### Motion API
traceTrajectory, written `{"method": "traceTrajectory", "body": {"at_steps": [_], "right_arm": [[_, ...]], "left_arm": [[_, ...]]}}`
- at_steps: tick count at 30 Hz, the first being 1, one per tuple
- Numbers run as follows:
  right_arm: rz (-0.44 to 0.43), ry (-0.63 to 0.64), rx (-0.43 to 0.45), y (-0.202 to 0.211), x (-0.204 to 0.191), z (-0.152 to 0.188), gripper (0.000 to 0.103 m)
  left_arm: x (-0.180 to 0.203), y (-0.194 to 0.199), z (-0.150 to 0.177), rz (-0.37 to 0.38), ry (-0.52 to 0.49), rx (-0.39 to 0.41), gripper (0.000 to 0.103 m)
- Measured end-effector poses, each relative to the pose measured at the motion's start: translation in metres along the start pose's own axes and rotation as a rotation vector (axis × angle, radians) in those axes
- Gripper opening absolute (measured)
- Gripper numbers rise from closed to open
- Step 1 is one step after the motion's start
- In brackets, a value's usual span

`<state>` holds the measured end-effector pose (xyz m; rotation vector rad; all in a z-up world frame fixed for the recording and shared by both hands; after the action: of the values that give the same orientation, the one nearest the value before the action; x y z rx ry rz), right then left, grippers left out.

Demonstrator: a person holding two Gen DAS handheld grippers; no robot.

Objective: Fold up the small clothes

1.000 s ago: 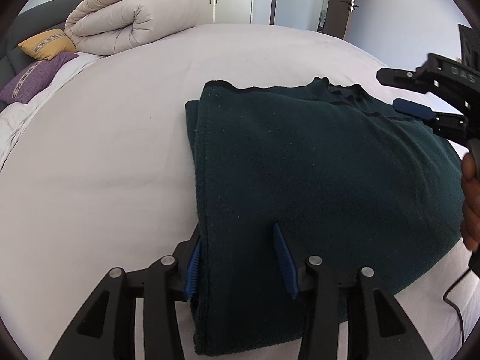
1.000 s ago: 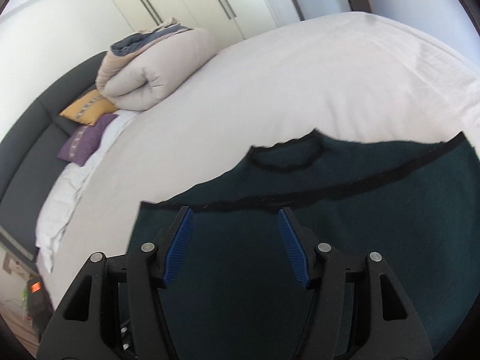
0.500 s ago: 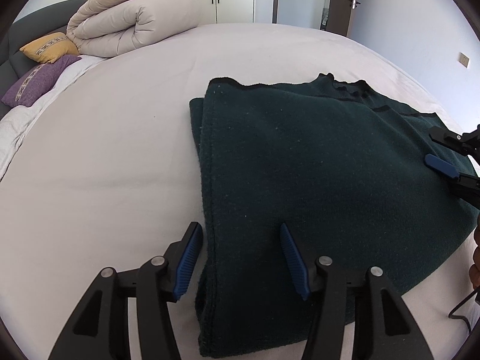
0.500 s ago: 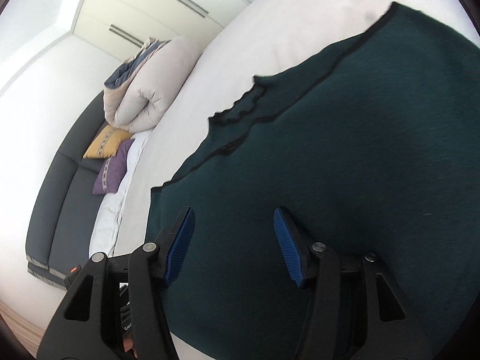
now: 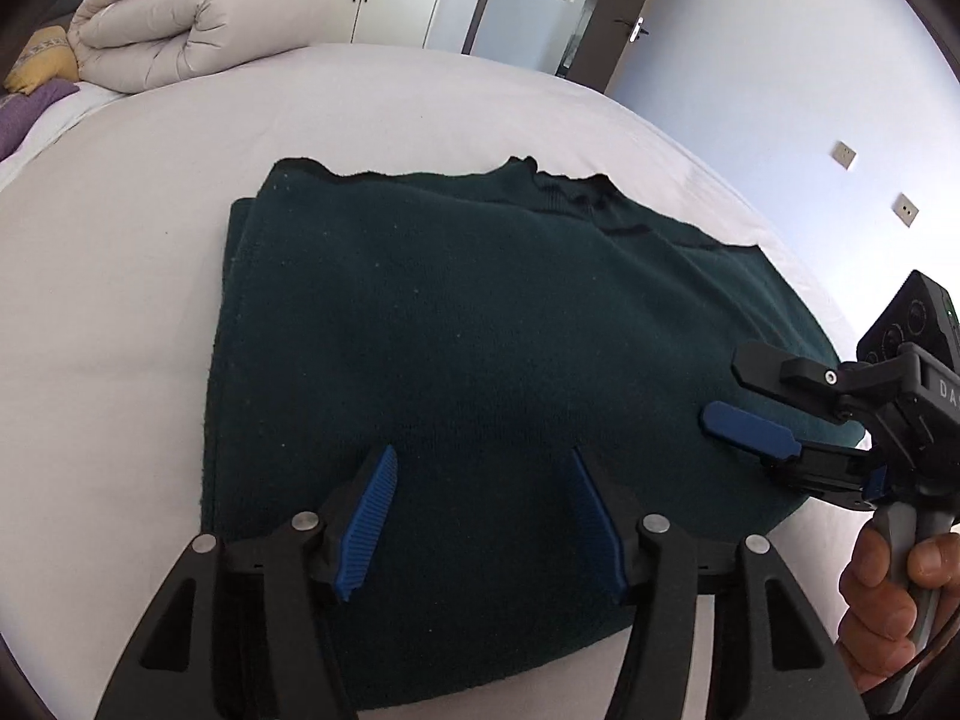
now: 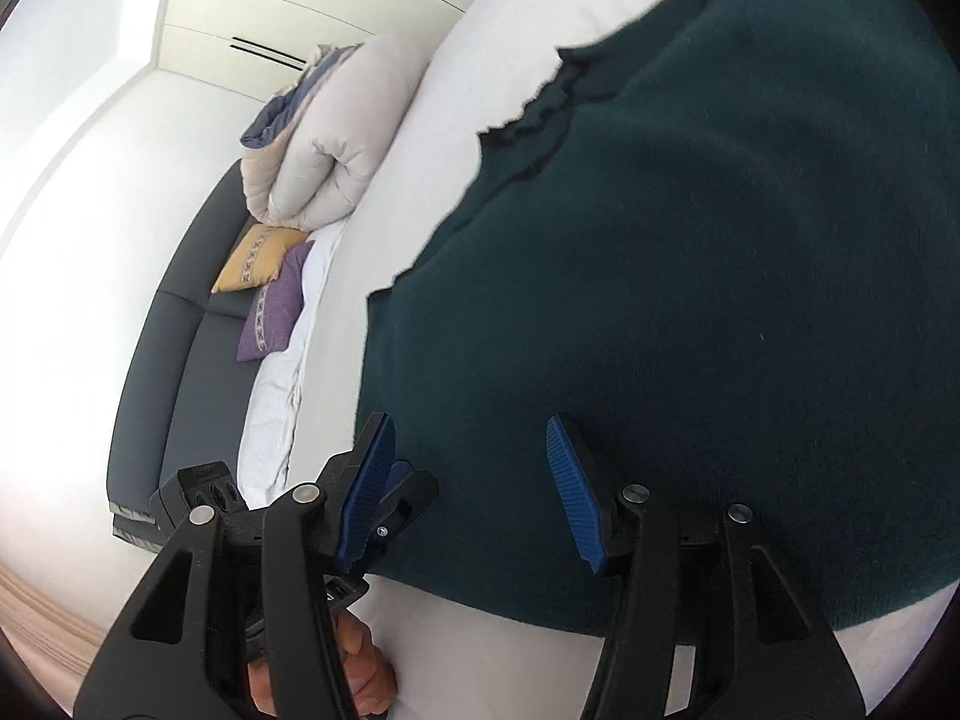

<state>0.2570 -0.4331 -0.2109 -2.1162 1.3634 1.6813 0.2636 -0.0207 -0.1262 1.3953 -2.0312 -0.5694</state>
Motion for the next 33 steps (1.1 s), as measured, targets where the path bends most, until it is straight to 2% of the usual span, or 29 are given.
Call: {"method": "traceTrajectory", "body": {"at_steps": [3,6,9,13,16,17,19,20,22,25,28,31,33], "right_arm": [[-0.015,-0.019,0.021,0.013,0.012,0.001,0.046],[0.005,-0.057,0.095,0.049,0.04,-0.02,0.047],[-0.016,-0.141,0.184,0.085,0.072,-0.038,0.042],[0.064,-0.189,0.313,0.135,0.104,-0.057,0.042],[0.149,-0.199,0.388,0.165,0.113,-0.065,0.045],[0.16,-0.189,0.403,0.171,0.111,-0.066,0.048],[0.171,-0.16,0.423,0.179,0.103,-0.065,0.058],[0.167,-0.146,0.425,0.179,0.097,-0.065,0.063],[0.134,-0.123,0.404,0.169,0.082,-0.066,0.064],[0.081,-0.068,0.34,0.153,0.052,-0.069,0.064],[0.03,-0.027,0.248,0.116,0.018,-0.069,0.064],[-0.006,-0.004,0.162,0.086,-0.007,-0.061,0.064],[-0.013,0.027,0.109,0.064,-0.022,-0.058,0.064]], "left_arm": [[0.002,0.002,-0.001,-0.017,-0.012,-0.023,0.06],[-0.004,0.005,0.004,-0.013,0.024,-0.033,0.06],[-0.012,0.011,0.005,-0.017,0.059,-0.039,0.054],[-0.032,0.02,0.002,-0.014,0.133,-0.041,0.043],[-0.061,0.04,-0.008,-0.03,0.228,0.01,0.042],[-0.073,0.047,-0.013,-0.05,0.255,0.042,0.045],[-0.096,0.057,-0.022,-0.092,0.298,0.103,0.072],[-0.105,0.059,-0.023,-0.091,0.328,0.112,0.077],[-0.116,0.052,-0.021,-0.025,0.405,0.084,0.08],[-0.111,0.03,-0.006,0.094,0.494,-0.029,0.08],[-0.091,0.022,-0.007,0.145,0.456,-0.061,0.081],[-0.076,0.015,-0.005,0.258,0.485,-0.097,0.085],[-0.072,0.009,-0.005,0.259,0.468,-0.111,0.086]]}}
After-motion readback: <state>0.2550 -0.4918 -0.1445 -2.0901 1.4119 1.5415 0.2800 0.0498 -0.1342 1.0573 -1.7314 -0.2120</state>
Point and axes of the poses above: each gripper's, at about its wrist camera, not at the fingertips, and y roughly against the way its jaws point, x to its right, z to its underside, the point moved 5 cm from there along -y, roughly the way its jaws point, and after that the axes turned 9 degrees about x, right-handed, at the moved point
